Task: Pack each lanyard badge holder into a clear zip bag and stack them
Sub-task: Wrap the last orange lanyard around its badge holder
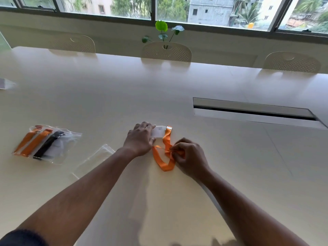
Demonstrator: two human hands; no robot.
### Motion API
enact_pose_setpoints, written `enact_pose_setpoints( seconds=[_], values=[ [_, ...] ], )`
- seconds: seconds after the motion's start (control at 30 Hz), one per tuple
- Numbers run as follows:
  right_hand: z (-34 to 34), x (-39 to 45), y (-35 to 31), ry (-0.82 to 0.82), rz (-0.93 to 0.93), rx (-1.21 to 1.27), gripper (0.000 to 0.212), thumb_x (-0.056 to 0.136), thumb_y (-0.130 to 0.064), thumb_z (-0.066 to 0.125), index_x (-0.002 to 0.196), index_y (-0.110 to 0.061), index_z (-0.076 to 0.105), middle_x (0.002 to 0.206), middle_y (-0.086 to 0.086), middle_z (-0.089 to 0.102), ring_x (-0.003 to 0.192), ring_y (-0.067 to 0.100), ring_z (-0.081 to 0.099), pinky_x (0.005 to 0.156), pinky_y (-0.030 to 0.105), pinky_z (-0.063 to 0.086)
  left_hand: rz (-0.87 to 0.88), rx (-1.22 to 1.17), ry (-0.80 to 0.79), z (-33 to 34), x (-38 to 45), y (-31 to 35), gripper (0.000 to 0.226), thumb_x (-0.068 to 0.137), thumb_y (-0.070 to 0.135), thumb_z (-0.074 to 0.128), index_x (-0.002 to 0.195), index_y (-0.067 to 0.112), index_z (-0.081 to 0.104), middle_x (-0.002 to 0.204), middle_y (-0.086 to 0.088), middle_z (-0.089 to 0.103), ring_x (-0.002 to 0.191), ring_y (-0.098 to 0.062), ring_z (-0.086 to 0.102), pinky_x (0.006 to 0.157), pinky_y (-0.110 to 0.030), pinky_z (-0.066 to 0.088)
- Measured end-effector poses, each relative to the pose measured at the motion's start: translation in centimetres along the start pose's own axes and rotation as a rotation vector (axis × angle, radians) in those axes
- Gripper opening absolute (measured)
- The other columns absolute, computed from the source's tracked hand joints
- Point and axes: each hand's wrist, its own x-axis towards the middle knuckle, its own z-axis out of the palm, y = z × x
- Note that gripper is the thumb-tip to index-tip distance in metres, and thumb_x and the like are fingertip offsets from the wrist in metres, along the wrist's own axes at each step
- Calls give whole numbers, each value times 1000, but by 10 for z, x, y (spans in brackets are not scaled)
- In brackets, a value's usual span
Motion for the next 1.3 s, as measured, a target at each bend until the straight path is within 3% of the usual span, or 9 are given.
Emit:
enact_pose_setpoints(
  seconds=[0.13, 0.33, 0.57, 0.67, 0.83, 1.0, 1.1, 1.2, 1.3],
  values=[
    [-21, -9, 17, 102, 68, 27, 20, 70, -7, 75, 81, -24, 75, 85, -15, 68, 72, 7, 64, 67, 25, 52, -67, 34, -23, -3, 1, -2, 67, 91, 50, 63, 151, 30, 40, 140, -9, 45, 131, -32, 37, 108, -43, 38],
    [-54, -8, 45, 267, 259, 79, 35, 77, 7, 64, 82, -28, 68, 86, -9, 68, 80, 4, 63, 71, 30, 52, -211, -32, -130, -9, 11, -14, 84, 75, 64, 76, 140, 21, 43, 136, -14, 42, 131, -34, 35, 110, -40, 35],
    [-81, -12, 50, 489, 461, 125, 39, 79, 5, 62, 101, -26, 72, 110, 1, 72, 105, 21, 67, 95, 48, 57, -173, -231, -75, -17, 7, -19, 85, 64, 48, 92, 129, 12, 51, 126, -13, 52, 119, -30, 49, 99, -35, 41],
    [-81, -12, 26, 418, 328, 96, 47, 72, 1, 64, 107, -29, 72, 123, -4, 67, 122, 19, 58, 103, 39, 49, -68, -315, 0, -23, 0, -14, 66, 67, 35, 92, 116, 18, 52, 110, -9, 60, 101, -29, 56, 82, -33, 47],
    [-50, 4, -25, 162, 196, 126, 48, 82, -9, 71, 126, -27, 67, 131, -8, 64, 123, 11, 58, 107, 37, 48, 117, -406, 97, -32, -14, -5, 33, 84, 16, 76, 94, 26, 46, 86, 3, 63, 81, -30, 59, 70, -36, 48],
    [-19, 16, -47, 43, 81, 36, 60, 89, -19, 72, 144, -29, 51, 143, -5, 59, 132, 15, 52, 103, 28, 39, 327, -497, 27, -35, -32, 6, 36, 91, 1, 61, 103, 29, 43, 96, 7, 70, 88, -25, 66, 75, -36, 52],
    [4, 25, -80, 76, 57, -5, 47, 90, -18, 72, 134, -25, 58, 126, -3, 70, 115, 19, 65, 92, 27, 46, 452, -584, -16, -52, -46, -20, 46, 95, -6, 51, 120, 33, 47, 105, 9, 72, 95, -11, 67, 82, -24, 51],
    [4, 26, -80, 105, 99, 42, 21, 94, -17, 66, 114, -22, 67, 91, -5, 78, 87, 15, 74, 82, 39, 57, 476, -633, 19, -55, -51, -18, 38, 102, 9, 52, 127, 37, 50, 93, 7, 67, 78, -12, 60, 70, -20, 46],
    [4, 21, -79, 43, 60, 164, 16, 100, -10, 61, 104, -20, 72, 74, -10, 75, 70, 3, 71, 73, 26, 57, 460, -649, 131, -58, -50, -20, 30, 106, 21, 49, 133, 33, 54, 82, 11, 56, 73, -4, 52, 67, -17, 40]
  ],
)
